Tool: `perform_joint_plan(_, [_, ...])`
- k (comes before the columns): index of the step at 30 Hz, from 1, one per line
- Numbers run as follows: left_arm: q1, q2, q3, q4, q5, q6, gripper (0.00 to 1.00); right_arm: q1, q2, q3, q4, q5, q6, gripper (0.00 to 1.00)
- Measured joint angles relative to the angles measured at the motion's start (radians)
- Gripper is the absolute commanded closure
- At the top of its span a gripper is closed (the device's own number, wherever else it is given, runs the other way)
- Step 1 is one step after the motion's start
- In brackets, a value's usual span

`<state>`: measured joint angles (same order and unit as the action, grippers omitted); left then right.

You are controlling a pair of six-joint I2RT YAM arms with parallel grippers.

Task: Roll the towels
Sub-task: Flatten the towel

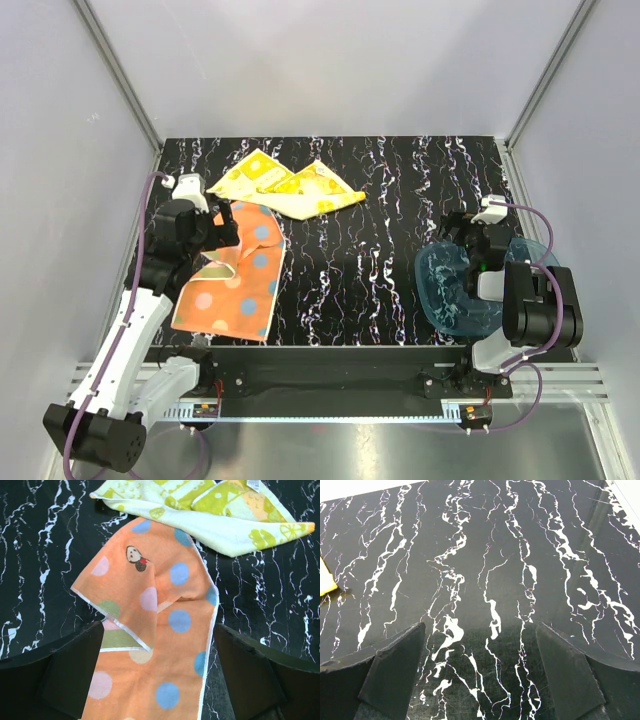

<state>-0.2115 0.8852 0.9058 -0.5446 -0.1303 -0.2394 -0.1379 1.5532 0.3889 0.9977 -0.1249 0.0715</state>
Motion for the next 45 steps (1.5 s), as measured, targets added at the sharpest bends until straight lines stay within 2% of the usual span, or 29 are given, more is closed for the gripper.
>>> perform_joint_plan(17, [0.0,-0.021,-0.019,0.01,-0.039,-0.027,0.01,0.0,0.0,0.0,0.0,0.0,0.0,0.0])
perform_joint_plan(20, [0.008,-0.034,-0.035,-0.002,-0.053,-0.073,0.01,0.0,0.0,0.0,0.0,0.0,0.0,0.0])
perform_joint_plan(29, [0.03,0.02,-0.034,-0.027,-0.042,-0.091,0.02,0.01,-0.006,0.006,-0.018,0.018,-0.001,0.0])
perform_joint_plan(33, [0.01,0.037,-0.03,-0.047,-0.046,-0.092,0.05,0.059,-0.073,0.123,-0.292,0.063,-0.019,0.0])
perform_joint_plan(41, [-0.145,0.087,0.022,-0.156,-0.09,-0.117,0.07,0.098,-0.302,0.38,-0.731,0.077,-0.023,0.0])
perform_joint_plan(45, [-0.26,0.105,0.024,-0.23,-0.121,-0.196,0.07,0.114,-0.351,0.528,-0.899,0.017,0.103,0.0])
